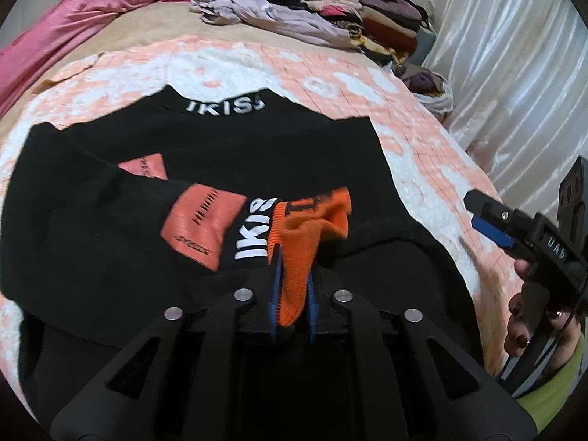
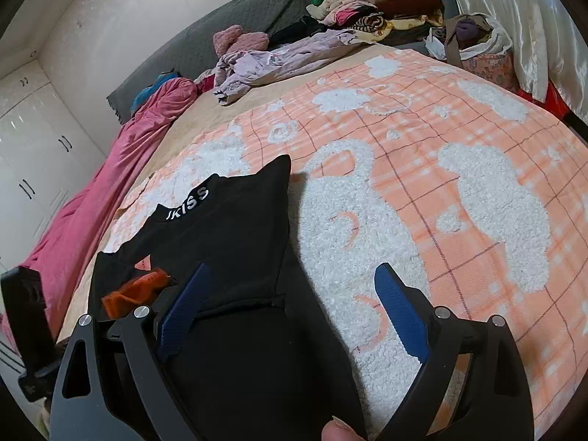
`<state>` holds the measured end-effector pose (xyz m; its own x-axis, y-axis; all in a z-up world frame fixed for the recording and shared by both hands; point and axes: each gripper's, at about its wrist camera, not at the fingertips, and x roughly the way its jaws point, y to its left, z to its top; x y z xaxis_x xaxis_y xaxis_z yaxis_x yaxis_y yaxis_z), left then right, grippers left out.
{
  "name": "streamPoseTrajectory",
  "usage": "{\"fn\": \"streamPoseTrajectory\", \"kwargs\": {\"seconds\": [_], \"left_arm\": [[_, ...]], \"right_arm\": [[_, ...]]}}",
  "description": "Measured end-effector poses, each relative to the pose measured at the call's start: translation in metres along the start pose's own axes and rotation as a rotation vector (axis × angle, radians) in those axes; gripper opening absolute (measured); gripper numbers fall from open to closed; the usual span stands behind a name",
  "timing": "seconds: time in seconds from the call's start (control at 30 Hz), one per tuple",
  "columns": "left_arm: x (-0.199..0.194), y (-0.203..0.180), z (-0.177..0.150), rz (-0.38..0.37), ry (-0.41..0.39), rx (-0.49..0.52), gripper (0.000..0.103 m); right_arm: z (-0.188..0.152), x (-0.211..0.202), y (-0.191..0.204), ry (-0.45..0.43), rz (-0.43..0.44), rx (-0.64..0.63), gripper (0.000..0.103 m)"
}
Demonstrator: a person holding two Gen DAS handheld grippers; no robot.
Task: Fold small clothes
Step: 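Fold the held sleeve across the shirt body with the left tool, release, then grasp the orange cuff on the folded shirt with the right tool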
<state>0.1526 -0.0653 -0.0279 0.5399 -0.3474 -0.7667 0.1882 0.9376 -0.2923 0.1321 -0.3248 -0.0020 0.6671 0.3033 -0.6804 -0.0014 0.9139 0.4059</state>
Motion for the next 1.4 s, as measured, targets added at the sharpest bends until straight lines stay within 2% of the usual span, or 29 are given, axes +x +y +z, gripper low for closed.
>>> {"fn": "streamPoseTrajectory", "kwargs": {"seconds": [0.13, 0.2, 0.33, 0.5, 0.6, 0.73, 0.8, 0.97, 1.17, 1.23, 1.3, 1.33, 1.4], "left_arm": [[0.005, -0.002, -0.005, -0.01, 0.023, 0.015, 0.013], [0.005, -0.004, -0.009, -0.028, 0.035, 0.023, 0.022], [0.001, -0.013, -0.016, -0.04, 0.049, 0.056, 0.025], [-0.017, -0.014, -0.027, -0.061, 0.049, 0.071, 0.028], [-0.034, -0.008, -0.031, -0.035, 0.021, 0.083, 0.032], [-0.054, 0.009, -0.033, 0.032, -0.017, 0.075, 0.04], [-0.061, 0.019, -0.033, 0.067, -0.031, 0.06, 0.053], [-0.073, 0.044, -0.032, 0.14, -0.051, 0.015, 0.061], [-0.086, 0.064, -0.034, 0.153, -0.07, -0.035, 0.066], [-0.088, 0.067, -0.034, 0.156, -0.075, -0.041, 0.066], [-0.089, 0.071, -0.034, 0.159, -0.077, -0.051, 0.066], [-0.089, 0.073, -0.034, 0.159, -0.077, -0.055, 0.066], [-0.09, 0.075, -0.034, 0.159, -0.08, -0.06, 0.066]], "right_arm": [[0.0, 0.0, 0.001, 0.001, 0.003, -0.002, 0.091], [0.0, 0.001, 0.002, 0.003, 0.005, -0.009, 0.091], [-0.001, 0.002, 0.008, 0.011, 0.015, -0.025, 0.091], [-0.008, 0.01, 0.026, 0.058, 0.072, -0.079, 0.091], [-0.014, 0.018, 0.042, 0.106, 0.129, -0.104, 0.091], [-0.024, 0.027, 0.065, 0.152, 0.146, -0.168, 0.091], [-0.029, 0.032, 0.073, 0.173, 0.148, -0.191, 0.091], [-0.041, 0.047, 0.091, 0.235, 0.154, -0.228, 0.091], [-0.044, 0.065, 0.103, 0.278, 0.155, -0.25, 0.09], [-0.044, 0.071, 0.105, 0.292, 0.162, -0.252, 0.084], [-0.045, 0.075, 0.11, 0.303, 0.162, -0.263, 0.068], [-0.046, 0.077, 0.111, 0.307, 0.167, -0.266, 0.064], [-0.047, 0.079, 0.115, 0.311, 0.168, -0.276, 0.041]]}}
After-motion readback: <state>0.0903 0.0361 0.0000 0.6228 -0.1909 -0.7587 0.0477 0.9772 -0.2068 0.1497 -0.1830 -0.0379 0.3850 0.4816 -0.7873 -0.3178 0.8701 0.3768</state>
